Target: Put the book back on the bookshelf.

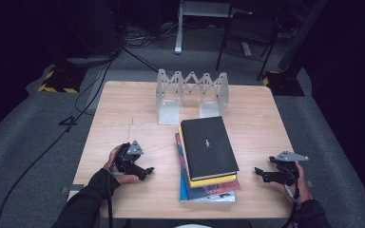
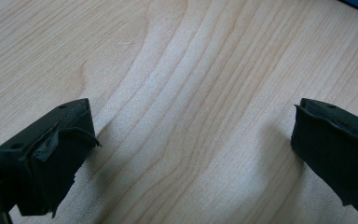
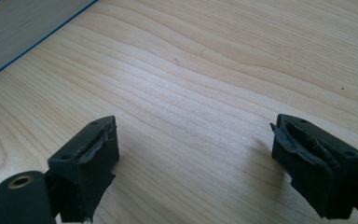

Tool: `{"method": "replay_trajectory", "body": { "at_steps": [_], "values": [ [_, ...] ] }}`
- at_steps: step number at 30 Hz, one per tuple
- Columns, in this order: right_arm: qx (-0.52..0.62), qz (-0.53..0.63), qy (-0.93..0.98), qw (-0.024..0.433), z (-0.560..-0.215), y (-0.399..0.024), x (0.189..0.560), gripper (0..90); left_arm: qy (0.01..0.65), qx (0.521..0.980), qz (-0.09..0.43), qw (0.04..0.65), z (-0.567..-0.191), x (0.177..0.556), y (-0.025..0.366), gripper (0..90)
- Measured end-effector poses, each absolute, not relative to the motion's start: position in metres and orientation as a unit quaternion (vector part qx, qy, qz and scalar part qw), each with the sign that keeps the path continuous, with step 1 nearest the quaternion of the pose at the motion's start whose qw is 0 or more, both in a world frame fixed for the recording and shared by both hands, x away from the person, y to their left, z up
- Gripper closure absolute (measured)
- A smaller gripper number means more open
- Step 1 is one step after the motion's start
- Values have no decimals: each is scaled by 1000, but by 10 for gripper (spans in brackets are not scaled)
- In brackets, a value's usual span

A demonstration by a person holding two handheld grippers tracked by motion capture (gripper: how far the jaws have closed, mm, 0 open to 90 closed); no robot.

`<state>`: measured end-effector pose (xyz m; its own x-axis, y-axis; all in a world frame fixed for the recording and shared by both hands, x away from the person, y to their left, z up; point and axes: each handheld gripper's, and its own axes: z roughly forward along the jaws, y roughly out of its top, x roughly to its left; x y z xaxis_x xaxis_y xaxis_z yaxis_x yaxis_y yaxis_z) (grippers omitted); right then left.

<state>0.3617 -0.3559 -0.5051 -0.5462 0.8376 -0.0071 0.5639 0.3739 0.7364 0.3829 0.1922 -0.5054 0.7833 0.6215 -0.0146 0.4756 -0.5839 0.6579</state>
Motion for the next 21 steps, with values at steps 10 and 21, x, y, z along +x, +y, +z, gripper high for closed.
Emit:
{"method": "replay_trajectory", "body": {
  "at_steps": [10, 21],
  "values": [
    [422, 342, 816, 196, -499, -358, 356, 193, 321, 882, 109, 327, -504, 381, 192, 2],
    [350, 394, 833, 170, -463, -342, 333, 235, 316, 884, 102, 330, -502, 377, 191, 36]
  ]
}}
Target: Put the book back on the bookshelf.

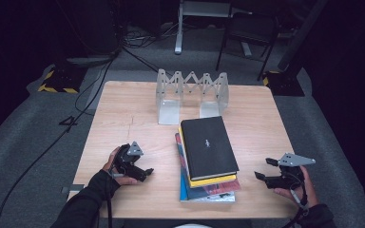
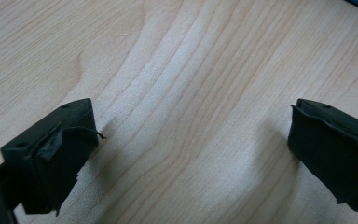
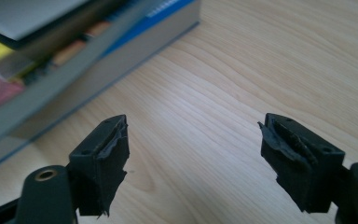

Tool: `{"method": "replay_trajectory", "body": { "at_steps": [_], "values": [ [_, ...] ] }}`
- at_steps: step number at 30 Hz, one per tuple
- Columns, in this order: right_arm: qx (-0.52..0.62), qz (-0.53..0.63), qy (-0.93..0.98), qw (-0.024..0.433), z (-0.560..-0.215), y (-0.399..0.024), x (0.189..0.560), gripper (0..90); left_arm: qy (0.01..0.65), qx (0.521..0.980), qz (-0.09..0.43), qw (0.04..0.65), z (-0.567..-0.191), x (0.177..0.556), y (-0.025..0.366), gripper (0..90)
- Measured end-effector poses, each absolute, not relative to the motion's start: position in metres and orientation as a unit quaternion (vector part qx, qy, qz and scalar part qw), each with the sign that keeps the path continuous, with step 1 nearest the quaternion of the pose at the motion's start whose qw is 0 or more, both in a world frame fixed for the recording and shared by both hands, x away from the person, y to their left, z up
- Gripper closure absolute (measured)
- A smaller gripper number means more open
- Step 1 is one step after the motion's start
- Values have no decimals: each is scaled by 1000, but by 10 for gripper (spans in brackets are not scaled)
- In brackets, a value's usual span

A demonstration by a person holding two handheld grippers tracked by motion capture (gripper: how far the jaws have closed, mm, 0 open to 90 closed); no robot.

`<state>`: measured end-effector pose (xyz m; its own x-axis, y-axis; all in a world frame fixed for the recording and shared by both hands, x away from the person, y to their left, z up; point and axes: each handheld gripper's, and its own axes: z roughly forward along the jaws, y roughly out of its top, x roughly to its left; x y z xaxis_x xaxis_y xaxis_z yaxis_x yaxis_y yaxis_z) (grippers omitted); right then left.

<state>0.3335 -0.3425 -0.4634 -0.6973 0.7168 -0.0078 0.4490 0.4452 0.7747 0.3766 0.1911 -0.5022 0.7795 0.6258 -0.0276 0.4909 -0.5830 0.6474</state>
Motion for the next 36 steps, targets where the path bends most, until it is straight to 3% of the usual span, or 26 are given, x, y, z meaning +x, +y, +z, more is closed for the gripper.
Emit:
{"method": "replay_trajectory", "body": {
  "at_steps": [4, 11, 18, 30, 36],
  "values": [
    [330, 406, 836, 169, -452, -334, 326, 251, 307, 885, 103, 335, -499, 374, 188, 172],
    [307, 422, 837, 165, -436, -326, 321, 251, 293, 890, 113, 331, -494, 370, 180, 174],
    [289, 434, 837, 166, -420, -315, 320, 251, 281, 892, 112, 337, -488, 366, 167, 245],
    [249, 456, 841, 151, -392, -279, 332, 246, 263, 886, 129, 360, -469, 370, 134, 227],
    [244, 448, 850, 135, -395, -262, 345, 225, 255, 883, 136, 370, -464, 377, 122, 224]
  ]
}}
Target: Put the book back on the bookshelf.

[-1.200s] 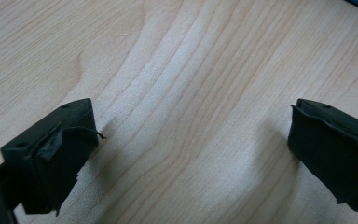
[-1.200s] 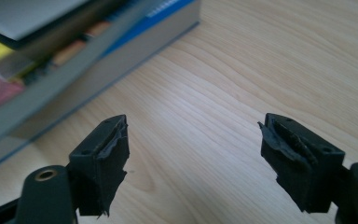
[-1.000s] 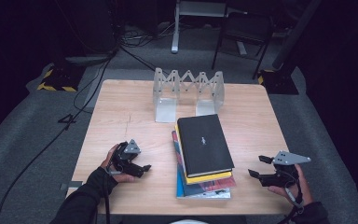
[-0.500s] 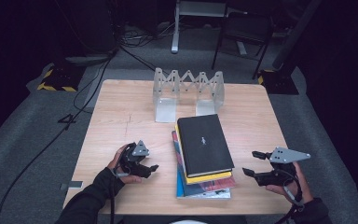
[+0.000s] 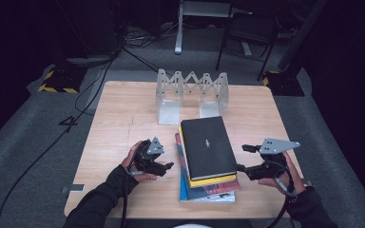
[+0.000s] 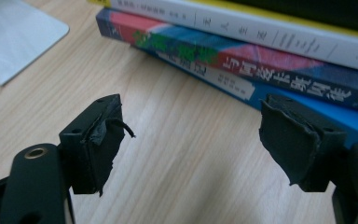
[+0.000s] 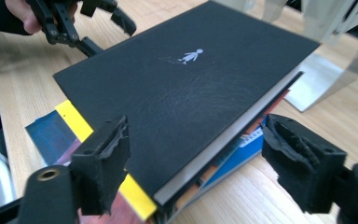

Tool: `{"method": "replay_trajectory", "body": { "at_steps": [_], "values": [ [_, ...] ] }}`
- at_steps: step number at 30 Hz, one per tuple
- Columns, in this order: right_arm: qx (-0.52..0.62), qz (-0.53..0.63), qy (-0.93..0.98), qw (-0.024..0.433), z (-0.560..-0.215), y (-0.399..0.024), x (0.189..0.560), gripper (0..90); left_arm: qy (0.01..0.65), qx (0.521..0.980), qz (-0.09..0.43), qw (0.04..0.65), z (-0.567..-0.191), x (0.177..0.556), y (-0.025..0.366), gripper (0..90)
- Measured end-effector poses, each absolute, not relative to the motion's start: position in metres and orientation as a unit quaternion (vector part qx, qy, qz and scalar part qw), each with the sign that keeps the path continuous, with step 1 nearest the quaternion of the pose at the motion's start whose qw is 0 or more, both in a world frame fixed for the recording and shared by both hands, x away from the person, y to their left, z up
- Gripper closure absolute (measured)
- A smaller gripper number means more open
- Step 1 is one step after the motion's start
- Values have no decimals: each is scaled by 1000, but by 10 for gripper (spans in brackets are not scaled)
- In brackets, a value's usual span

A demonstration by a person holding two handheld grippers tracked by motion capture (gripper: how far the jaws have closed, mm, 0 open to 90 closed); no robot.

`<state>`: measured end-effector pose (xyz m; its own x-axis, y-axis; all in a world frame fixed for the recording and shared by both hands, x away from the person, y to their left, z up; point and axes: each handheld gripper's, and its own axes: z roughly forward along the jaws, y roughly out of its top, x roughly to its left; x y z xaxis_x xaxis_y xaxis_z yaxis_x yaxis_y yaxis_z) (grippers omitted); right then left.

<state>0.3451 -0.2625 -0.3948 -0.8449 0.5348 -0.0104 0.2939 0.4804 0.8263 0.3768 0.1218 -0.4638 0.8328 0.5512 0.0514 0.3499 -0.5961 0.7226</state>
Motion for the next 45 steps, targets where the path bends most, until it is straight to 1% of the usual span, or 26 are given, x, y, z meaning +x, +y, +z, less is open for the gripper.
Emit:
{"method": "replay_trajectory", "body": {
  "at_steps": [3, 7, 9, 12, 17, 19, 21, 23, 25, 27, 30, 35, 36, 39, 43, 45],
  "values": [
    [247, 438, 856, 116, -402, -252, 358, 215, 251, 882, 135, 376, -461, 381, 115, 224],
    [254, 431, 860, 103, -407, -248, 366, 195, 251, 878, 141, 381, -458, 386, 109, 224],
    [261, 425, 861, 98, -410, -247, 371, 155, 254, 875, 145, 385, -457, 389, 107, 224],
    [266, 429, 859, 87, -413, -247, 376, 127, 257, 876, 148, 381, -458, 394, 104, 223],
    [273, 426, 862, 40, -420, -245, 394, 8, 267, 871, 150, 385, -458, 403, 102, 222],
    [272, 428, 861, 15, -423, -244, 400, 0, 266, 870, 155, 385, -458, 406, 100, 222],
    [266, 432, 862, 5, -425, -242, 405, 0, 267, 870, 158, 382, -460, 409, 98, 222],
    [261, 434, 862, -2, -426, -239, 407, 1, 271, 867, 162, 385, -460, 412, 98, 188],
    [255, 434, 864, -4, -426, -236, 407, 3, 274, 866, 159, 387, -459, 416, 99, 231],
    [251, 435, 865, -3, -425, -235, 407, 12, 276, 865, 158, 389, -459, 417, 99, 205],
    [247, 434, 866, 2, -425, -233, 406, 12, 281, 861, 156, 393, -459, 422, 99, 197],
    [239, 439, 866, 24, -423, -233, 400, 33, 285, 858, 158, 396, -459, 427, 100, 162],
    [235, 437, 867, 39, -421, -232, 396, 39, 285, 859, 157, 396, -459, 427, 100, 165],
    [228, 439, 868, 39, -421, -230, 394, 39, 282, 864, 163, 385, -461, 427, 101, 188],
    [228, 435, 870, 44, -420, -222, 383, 39, 288, 863, 149, 388, -464, 428, 106, 181],
    [231, 435, 869, 45, -420, -221, 381, 40, 287, 863, 149, 388, -464, 428, 106, 181]
  ]
}}
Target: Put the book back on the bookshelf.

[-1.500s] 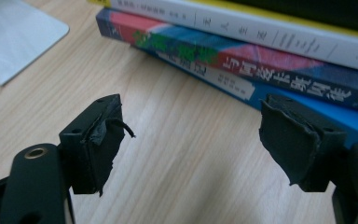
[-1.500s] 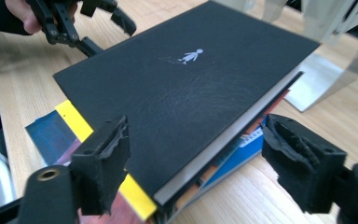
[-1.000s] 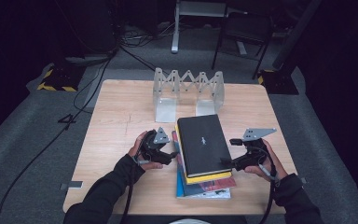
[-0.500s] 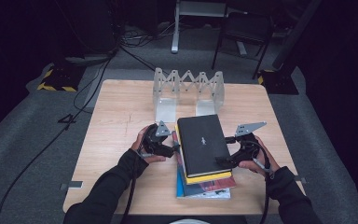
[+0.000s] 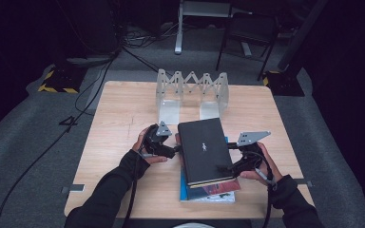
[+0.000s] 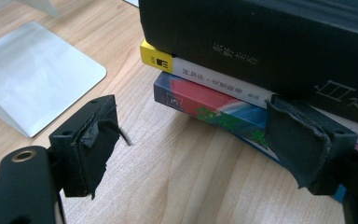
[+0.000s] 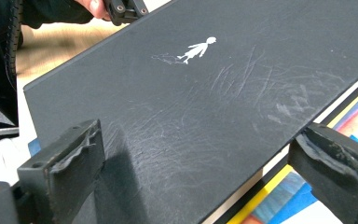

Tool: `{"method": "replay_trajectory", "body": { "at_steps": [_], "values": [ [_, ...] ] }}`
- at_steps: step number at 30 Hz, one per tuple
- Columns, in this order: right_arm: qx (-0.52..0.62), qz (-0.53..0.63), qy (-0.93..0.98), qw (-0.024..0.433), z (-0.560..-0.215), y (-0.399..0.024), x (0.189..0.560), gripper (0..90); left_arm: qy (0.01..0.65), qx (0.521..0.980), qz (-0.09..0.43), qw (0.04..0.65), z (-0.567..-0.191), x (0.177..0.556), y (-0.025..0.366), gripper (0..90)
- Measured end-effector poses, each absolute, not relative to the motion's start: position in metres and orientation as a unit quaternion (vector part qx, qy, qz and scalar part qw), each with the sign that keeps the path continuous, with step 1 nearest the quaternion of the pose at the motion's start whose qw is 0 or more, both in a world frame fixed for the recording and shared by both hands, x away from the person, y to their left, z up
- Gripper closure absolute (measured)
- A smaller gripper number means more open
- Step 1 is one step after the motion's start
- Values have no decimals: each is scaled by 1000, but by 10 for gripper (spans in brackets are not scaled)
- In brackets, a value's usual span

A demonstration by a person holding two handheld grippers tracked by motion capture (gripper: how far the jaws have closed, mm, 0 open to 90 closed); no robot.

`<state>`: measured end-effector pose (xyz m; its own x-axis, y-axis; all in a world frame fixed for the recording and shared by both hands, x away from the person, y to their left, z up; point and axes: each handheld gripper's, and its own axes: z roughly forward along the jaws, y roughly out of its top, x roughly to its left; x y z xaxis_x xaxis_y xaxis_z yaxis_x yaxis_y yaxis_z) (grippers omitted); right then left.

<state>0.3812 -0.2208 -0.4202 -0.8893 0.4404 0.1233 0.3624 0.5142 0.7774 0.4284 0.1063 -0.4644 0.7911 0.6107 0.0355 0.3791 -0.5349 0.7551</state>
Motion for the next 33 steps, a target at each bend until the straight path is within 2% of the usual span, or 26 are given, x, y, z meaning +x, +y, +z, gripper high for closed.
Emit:
{"method": "replay_trajectory", "body": {
  "at_steps": [5, 9, 15, 29, 31, 33],
  "values": [
    [226, 443, 866, 48, -420, -221, 381, 40, 283, 861, 150, 396, -466, 429, 108, 183],
    [215, 452, 864, 53, -420, -220, 381, 41, 282, 859, 147, 402, -468, 432, 111, 238],
    [207, 459, 862, 56, -418, -219, 382, 44, 291, 853, 162, 401, -469, 438, 112, 235],
    [176, 474, 859, 82, -411, -212, 385, 65, 338, 820, 131, 442, -476, 477, 126, 232],
    [170, 480, 856, 89, -409, -211, 387, 74, 334, 812, 134, 460, -473, 482, 125, 277],
    [164, 486, 852, 100, -407, -212, 387, 97, 326, 806, 129, 478, -468, 481, 122, 411]
  ]
}}
